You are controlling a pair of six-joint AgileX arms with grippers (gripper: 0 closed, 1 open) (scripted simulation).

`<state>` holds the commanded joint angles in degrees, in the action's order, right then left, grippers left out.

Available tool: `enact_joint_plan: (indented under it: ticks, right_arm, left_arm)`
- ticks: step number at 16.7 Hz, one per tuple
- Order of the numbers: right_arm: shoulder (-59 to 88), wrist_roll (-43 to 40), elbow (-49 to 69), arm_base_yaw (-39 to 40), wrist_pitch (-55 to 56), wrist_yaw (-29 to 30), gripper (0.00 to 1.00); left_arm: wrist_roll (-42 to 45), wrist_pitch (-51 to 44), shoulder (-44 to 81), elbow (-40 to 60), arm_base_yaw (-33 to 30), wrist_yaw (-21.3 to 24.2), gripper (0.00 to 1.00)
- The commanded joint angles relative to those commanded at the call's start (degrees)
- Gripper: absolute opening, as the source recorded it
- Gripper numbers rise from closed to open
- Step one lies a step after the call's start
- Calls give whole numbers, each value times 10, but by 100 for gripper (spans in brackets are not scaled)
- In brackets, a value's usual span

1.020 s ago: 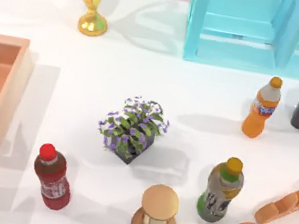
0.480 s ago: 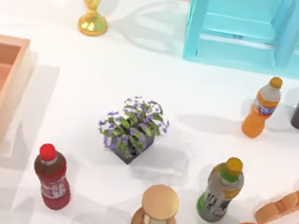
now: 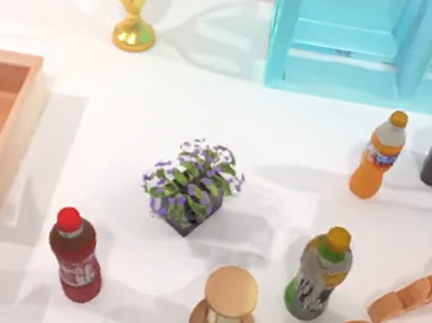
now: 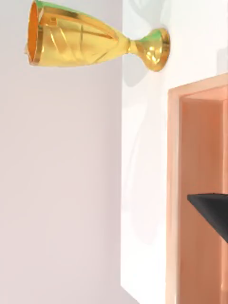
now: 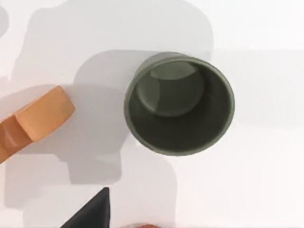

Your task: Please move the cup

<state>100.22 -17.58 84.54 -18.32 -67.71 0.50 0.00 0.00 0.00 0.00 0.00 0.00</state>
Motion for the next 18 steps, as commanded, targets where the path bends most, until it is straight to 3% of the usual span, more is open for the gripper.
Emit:
enact_joint_plan:
  ticks: [4, 11, 18]
  right_arm:
    - [83, -14, 78, -16, -55, -4, 100]
    - [89, -15, 80, -14, -57, -4, 100]
    - [123, -13, -33, -15, 99, -5, 100]
  left_arm:
    - [0, 0, 0, 0, 0, 0, 100]
    - [0, 0, 0, 0, 0, 0, 100]
    - [0, 0, 0, 0, 0, 0, 100]
